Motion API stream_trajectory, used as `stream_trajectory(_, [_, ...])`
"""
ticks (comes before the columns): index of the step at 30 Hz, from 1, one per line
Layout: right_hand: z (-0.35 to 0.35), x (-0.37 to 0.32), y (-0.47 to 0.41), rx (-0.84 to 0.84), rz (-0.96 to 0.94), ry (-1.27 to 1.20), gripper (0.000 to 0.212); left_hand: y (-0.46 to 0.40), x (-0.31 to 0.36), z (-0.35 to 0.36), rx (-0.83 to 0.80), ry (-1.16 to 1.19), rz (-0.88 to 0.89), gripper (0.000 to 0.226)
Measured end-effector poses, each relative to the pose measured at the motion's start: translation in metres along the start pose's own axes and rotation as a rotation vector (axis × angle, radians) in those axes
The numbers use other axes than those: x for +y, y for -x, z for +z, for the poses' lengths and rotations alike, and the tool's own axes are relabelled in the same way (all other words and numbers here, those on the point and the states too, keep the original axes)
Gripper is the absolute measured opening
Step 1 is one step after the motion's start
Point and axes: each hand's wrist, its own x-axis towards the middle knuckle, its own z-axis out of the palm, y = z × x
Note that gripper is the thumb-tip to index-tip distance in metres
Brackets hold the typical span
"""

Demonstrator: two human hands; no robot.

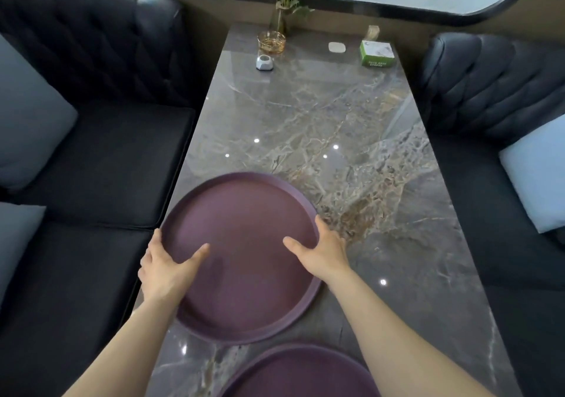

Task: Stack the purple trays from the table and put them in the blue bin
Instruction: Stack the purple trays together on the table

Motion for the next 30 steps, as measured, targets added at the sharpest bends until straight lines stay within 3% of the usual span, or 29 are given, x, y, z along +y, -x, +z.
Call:
stream_trajectory(6, [-0.010, -0.003, 0.000, 0.049, 0.021, -0.115, 0.106, -0.001, -0.002, -0.010, -0.051, 0.199, -0.034, 0.116])
stream_trajectory(17, [-0.051, 0.009, 0.100, 0.298, 0.045, -0.125, 0.093, 0.069, 0.010, -0.044, -0.043, 0.414, 0.172, 0.100])
stream_trajectory(24, [-0.038, 0.080, 0.218, 0.402, 0.160, -0.076, 0.084, 0.149, -0.052, -0.065, -0.159, 0.434, 0.149, 0.101])
stream_trajectory(30, [-0.005, 0.143, 0.297, 0.421, 0.299, -0.074, 0.081, 0.208, -0.108, -0.068, -0.272, 0.401, 0.059, 0.083])
